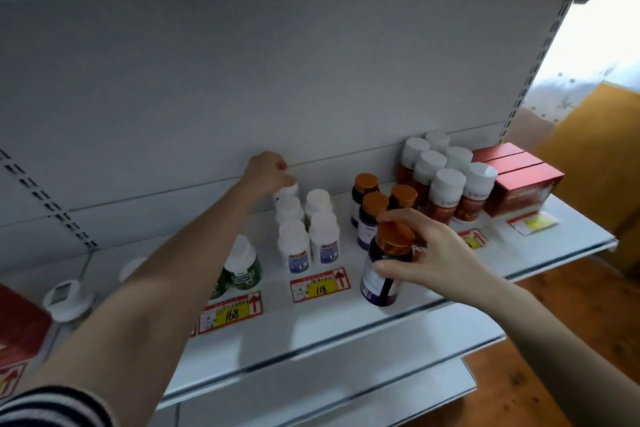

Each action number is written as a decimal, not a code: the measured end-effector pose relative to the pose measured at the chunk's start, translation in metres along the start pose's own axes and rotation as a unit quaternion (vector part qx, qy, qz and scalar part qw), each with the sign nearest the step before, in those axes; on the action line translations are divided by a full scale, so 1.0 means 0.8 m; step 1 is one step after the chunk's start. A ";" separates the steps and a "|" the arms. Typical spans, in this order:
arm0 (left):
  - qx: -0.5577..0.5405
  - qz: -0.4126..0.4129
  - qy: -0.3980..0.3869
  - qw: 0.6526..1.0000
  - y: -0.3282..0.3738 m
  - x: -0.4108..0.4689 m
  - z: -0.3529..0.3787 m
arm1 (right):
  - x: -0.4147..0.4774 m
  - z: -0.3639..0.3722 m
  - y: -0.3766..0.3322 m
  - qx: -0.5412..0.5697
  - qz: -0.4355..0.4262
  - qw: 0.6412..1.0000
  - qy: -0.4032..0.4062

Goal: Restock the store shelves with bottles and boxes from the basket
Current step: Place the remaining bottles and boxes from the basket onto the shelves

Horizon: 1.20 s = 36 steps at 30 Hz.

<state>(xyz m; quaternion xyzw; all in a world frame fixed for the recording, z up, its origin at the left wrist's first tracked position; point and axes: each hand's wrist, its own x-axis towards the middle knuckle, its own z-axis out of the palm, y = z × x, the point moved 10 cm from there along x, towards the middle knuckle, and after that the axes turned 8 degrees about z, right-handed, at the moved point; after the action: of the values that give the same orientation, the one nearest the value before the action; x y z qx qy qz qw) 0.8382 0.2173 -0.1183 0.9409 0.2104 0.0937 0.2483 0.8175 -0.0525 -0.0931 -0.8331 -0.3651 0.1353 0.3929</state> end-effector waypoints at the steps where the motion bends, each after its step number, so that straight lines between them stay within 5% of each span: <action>1: 0.006 -0.001 -0.010 1.000 -0.003 0.000 0.004 | 0.000 0.001 0.001 -0.003 0.002 1.000 0.000; 20: 0.043 -0.023 -0.020 0.999 -0.013 0.002 0.018 | 0.010 0.000 0.015 0.030 0.044 0.999 -0.001; 26: -0.026 0.158 0.178 0.971 0.071 -0.056 -0.029 | 0.013 -0.057 0.002 0.137 0.055 0.987 0.064; 29: -0.116 0.205 0.193 0.952 0.118 -0.114 -0.034 | 0.013 -0.083 0.003 0.217 0.069 0.970 0.081; 31: -0.234 0.177 0.159 0.943 0.131 -0.139 -0.022 | 0.011 -0.094 0.006 0.254 0.084 0.961 0.072; 33: -0.387 0.062 0.049 0.919 0.134 -0.152 0.022 | 0.008 -0.098 0.004 0.328 0.079 0.940 0.048; 36: -0.575 -0.073 -0.213 0.787 0.173 -0.196 0.108 | 0.000 -0.097 -0.007 0.393 0.051 0.918 0.003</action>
<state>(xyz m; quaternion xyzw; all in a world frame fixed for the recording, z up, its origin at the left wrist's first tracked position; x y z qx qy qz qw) 0.7710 0.0021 -0.1340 0.6023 0.1272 -0.0235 0.7877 0.8547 -0.0931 -0.0385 -0.6297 -0.2382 0.2850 0.6823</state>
